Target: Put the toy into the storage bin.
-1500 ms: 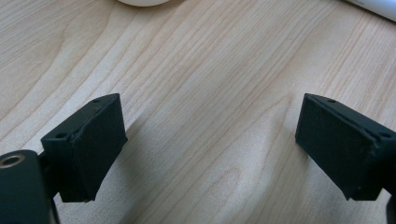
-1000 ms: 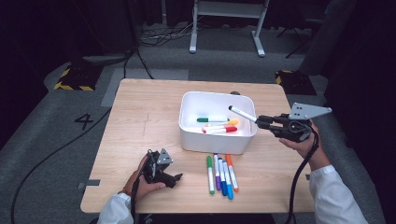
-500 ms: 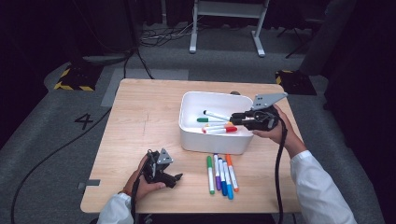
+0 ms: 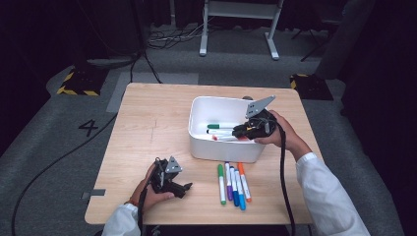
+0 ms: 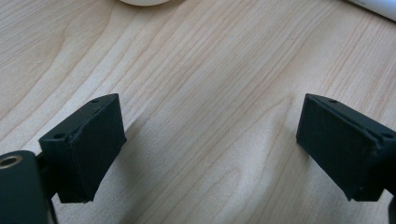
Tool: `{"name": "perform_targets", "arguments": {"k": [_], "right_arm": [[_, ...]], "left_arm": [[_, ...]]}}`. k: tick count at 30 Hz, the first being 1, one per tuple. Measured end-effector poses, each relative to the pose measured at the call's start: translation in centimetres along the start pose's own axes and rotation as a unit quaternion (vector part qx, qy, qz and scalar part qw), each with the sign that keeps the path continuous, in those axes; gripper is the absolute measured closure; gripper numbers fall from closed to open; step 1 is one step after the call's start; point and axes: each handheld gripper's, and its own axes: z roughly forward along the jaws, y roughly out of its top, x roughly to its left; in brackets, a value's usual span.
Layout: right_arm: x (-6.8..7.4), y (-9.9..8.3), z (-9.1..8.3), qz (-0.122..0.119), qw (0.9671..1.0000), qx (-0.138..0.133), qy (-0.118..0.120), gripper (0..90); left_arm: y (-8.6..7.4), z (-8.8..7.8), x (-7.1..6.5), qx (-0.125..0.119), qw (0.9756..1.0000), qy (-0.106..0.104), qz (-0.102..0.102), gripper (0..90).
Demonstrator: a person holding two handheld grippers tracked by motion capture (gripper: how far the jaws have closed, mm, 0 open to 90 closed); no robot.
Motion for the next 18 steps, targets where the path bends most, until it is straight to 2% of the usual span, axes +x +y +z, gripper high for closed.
{"name": "perform_targets", "arguments": {"k": [2,6,9,14,18], "right_arm": [[0.05,-0.02,0.2,-0.007,0.9998,0.016,0.008,75.2],[0.2,-0.01,0.31,-0.009,0.9994,0.026,0.022,75.2],[0.43,-0.11,0.58,-0.019,0.9983,0.04,0.037,75.1],[0.47,-0.13,0.58,-0.018,0.998,0.049,0.034,75.1],[0.54,-0.06,0.6,-0.018,0.9981,0.056,0.019,71.9]], "left_arm": [[0.0,0.0,0.0,0.0,1.0,0.0,0.0,8.1],[0.0,0.0,0.0,0.0,1.0,0.0,0.0,8.1],[0.0,0.0,0.0,0.0,1.0,0.0,0.0,8.1],[0.0,0.0,0.0,0.0,1.0,0.0,0.0,8.1],[0.0,0.0,0.0,0.0,1.0,0.0,0.0,8.1]]}}
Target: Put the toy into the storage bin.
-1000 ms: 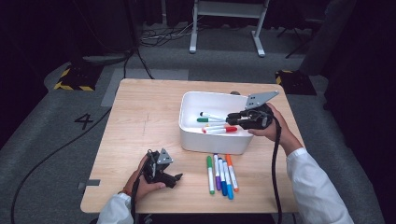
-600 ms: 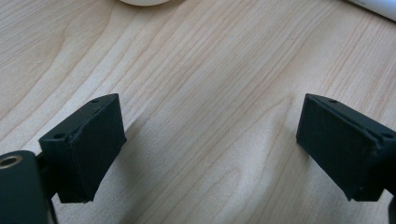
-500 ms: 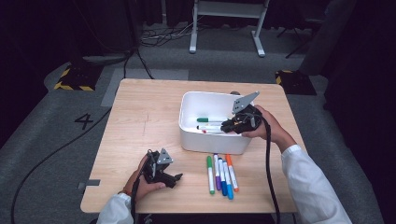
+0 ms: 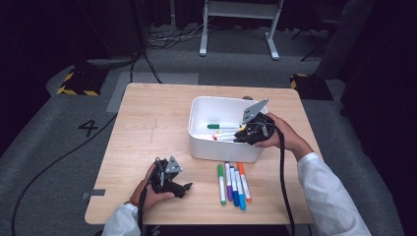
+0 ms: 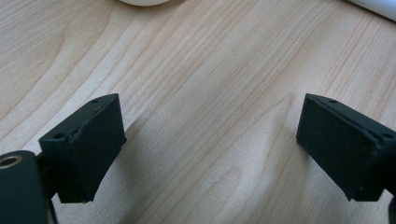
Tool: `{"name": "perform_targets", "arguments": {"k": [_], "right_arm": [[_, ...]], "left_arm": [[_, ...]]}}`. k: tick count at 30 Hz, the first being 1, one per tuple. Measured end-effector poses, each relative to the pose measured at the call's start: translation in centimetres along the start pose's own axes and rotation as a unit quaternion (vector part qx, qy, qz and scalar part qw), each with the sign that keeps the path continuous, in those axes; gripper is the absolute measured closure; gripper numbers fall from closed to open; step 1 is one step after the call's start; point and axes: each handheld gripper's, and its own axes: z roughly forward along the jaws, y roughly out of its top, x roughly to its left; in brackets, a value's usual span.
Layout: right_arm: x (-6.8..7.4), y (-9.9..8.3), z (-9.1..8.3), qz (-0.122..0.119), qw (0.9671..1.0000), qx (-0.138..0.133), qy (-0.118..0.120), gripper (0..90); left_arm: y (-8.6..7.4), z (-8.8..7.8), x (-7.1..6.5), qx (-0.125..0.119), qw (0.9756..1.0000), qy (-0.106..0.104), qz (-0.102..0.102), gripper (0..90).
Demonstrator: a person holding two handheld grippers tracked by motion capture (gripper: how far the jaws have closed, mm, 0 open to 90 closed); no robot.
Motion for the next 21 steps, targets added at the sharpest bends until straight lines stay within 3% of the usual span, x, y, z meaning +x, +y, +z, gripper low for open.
{"name": "perform_targets", "arguments": {"k": [6,13,18,19,20,21], "right_arm": [[0.0,-0.1,-0.1,0.001,0.9999,-0.002,-0.014,67.1],[0.0,-0.3,-0.8,0.019,0.9986,-0.016,-0.045,54.8],[0.2,-0.9,-2.8,0.041,0.9934,-0.055,-0.093,41.3],[0.2,-0.9,-2.8,0.041,0.9934,-0.055,-0.093,41.3],[0.5,-1.2,-3.8,0.055,0.9895,-0.071,-0.114,37.5],[0.6,-1.4,-4.3,0.057,0.9876,-0.081,-0.122,36.7]], "left_arm": [[0.0,0.0,0.0,0.0,1.0,0.0,0.0,8.1],[0.0,0.0,0.0,0.0,1.0,0.0,0.0,8.1],[0.0,0.0,0.0,0.0,1.0,0.0,0.0,8.1],[0.0,0.0,0.0,0.0,1.0,0.0,0.0,8.1],[0.0,0.0,0.0,0.0,1.0,0.0,0.0,8.1],[0.0,0.0,0.0,0.0,1.0,0.0,0.0,8.1]]}}
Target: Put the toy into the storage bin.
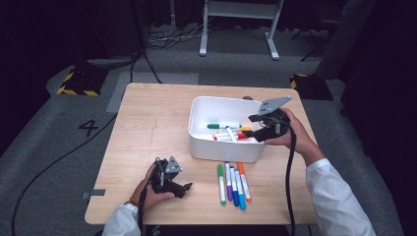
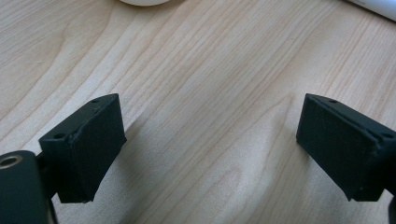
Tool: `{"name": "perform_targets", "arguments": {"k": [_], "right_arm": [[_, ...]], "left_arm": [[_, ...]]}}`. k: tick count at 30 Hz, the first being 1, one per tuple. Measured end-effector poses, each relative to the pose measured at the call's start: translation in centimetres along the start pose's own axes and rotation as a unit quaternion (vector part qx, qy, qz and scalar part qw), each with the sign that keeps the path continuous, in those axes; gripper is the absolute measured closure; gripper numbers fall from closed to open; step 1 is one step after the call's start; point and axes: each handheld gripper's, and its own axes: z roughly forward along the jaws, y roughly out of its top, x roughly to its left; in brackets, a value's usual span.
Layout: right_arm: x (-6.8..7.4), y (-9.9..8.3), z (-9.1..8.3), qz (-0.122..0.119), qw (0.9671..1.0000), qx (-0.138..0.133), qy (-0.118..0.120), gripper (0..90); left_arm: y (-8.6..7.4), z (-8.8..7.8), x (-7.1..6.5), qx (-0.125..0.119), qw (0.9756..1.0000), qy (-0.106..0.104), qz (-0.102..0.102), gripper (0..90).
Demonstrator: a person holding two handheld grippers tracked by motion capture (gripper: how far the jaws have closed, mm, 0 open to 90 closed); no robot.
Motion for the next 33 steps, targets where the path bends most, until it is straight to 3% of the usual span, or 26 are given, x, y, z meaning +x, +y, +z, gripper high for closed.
{"name": "perform_targets", "arguments": {"k": [1,9,11,12,16,18,21,23,27,33], "right_arm": [[0.0,0.0,0.0,0.0,1.0,0.0,0.0,36.7],[0.4,-2.1,-5.3,0.023,0.9962,-0.059,-0.06,29.0],[0.5,-2.5,-5.8,0.027,0.9953,-0.062,-0.068,28.0],[0.8,-3.4,-6.8,0.027,0.9939,-0.066,-0.084,27.3],[1.4,-4.9,-7.9,0.033,0.9921,-0.072,-0.098,25.1],[2.1,-6.7,-8.3,0.042,0.9911,-0.072,-0.104,24.5],[2.6,-8.0,-8.3,0.045,0.9904,-0.072,-0.109,24.7],[3.3,-9.9,-8.1,0.072,0.9883,-0.082,-0.107,26.5],[4.1,-11.6,-7.3,0.08,0.9875,-0.078,-0.111,27.1],[5.7,-13.9,-5.1,0.101,0.9891,-0.066,-0.085,27.7]], "left_arm": [[0.0,0.0,0.0,0.0,1.0,0.0,0.0,8.1],[0.0,0.0,0.0,0.0,1.0,0.0,0.0,8.1],[0.0,0.0,0.0,0.0,1.0,0.0,0.0,8.1],[0.0,0.0,0.0,0.0,1.0,0.0,0.0,8.1],[0.0,0.0,0.0,0.0,1.0,0.0,0.0,8.1],[0.0,0.0,0.0,0.0,1.0,0.0,0.0,8.0],[0.0,0.0,0.0,0.0,1.0,0.0,0.0,8.0],[0.0,0.0,0.0,0.0,1.0,0.0,0.0,8.0],[0.0,0.0,0.0,0.0,1.0,0.0,0.0,8.1],[0.0,0.0,0.0,0.0,1.0,0.0,0.0,8.1]]}}
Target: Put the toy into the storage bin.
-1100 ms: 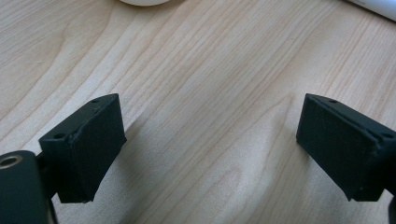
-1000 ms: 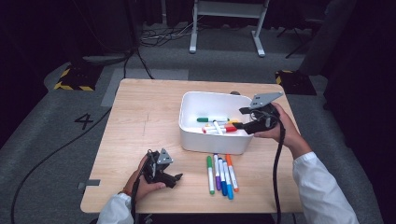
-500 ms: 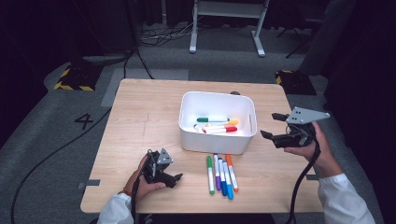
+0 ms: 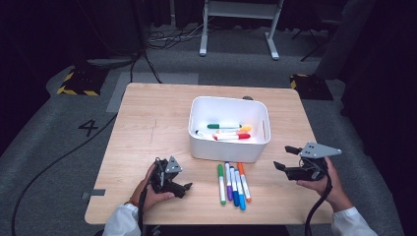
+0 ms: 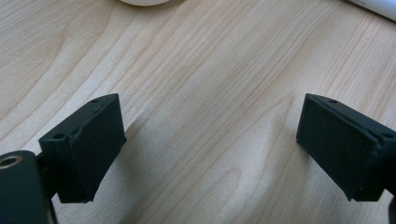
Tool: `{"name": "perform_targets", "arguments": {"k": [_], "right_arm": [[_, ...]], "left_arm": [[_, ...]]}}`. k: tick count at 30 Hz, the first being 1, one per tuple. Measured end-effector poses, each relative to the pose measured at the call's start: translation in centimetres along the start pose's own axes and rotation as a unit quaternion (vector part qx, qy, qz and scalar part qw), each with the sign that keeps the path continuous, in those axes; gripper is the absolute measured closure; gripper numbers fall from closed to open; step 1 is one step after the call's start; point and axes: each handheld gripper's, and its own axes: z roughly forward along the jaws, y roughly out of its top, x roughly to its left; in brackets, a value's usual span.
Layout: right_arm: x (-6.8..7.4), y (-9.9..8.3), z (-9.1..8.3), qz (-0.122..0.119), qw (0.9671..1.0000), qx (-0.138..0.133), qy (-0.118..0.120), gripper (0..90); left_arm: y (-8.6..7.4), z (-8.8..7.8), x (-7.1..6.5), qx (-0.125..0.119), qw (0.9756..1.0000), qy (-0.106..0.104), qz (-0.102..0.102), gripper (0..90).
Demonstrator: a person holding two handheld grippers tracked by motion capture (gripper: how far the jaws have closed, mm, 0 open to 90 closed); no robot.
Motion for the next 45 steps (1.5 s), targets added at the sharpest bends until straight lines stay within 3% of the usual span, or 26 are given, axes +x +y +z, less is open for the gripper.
{"name": "perform_targets", "arguments": {"k": [4,6,10,21,27,29,33,41,44,45], "right_arm": [[1.6,-1.7,1.8,0.01,0.9993,0.014,0.034,28.1],[2.0,-2.0,2.3,0.009,0.999,0.02,0.04,28.1],[4.0,-2.7,4.6,-0.009,0.9973,0.043,0.059,28.7],[6.0,-1.7,8.2,-0.006,0.9944,0.048,0.094,29.5],[5.8,-2.1,9.1,-0.012,0.9943,0.07,0.08,33.8],[5.1,-2.6,9.1,-0.004,0.9944,0.081,0.068,40.7],[4.3,-2.8,9.0,0.007,0.9954,0.078,0.055,42.5],[4.3,-2.6,10.1,0.008,0.995,0.077,0.063,51.6],[4.2,-2.7,10.5,0.014,0.9954,0.069,0.065,58.1],[3.9,-2.7,10.6,0.016,0.9958,0.067,0.059,64.4]], "left_arm": [[0.0,0.0,0.0,0.0,1.0,0.0,0.0,8.1],[0.0,0.0,0.0,0.0,1.0,0.0,0.0,8.1],[0.0,0.0,0.0,-0.001,1.0,0.001,-0.001,8.1],[0.0,0.0,0.0,-0.001,1.0,0.001,-0.001,8.1],[0.0,0.0,0.0,-0.001,1.0,0.001,-0.001,8.1],[0.0,0.0,0.0,-0.001,1.0,0.001,-0.001,8.1],[0.0,0.0,0.0,-0.001,1.0,0.001,-0.001,8.1],[0.0,0.0,0.0,0.0,1.0,0.001,-0.001,8.1],[0.0,0.0,0.0,-0.001,1.0,0.001,-0.001,8.1],[0.0,0.0,0.0,-0.001,1.0,0.001,-0.001,8.0]]}}
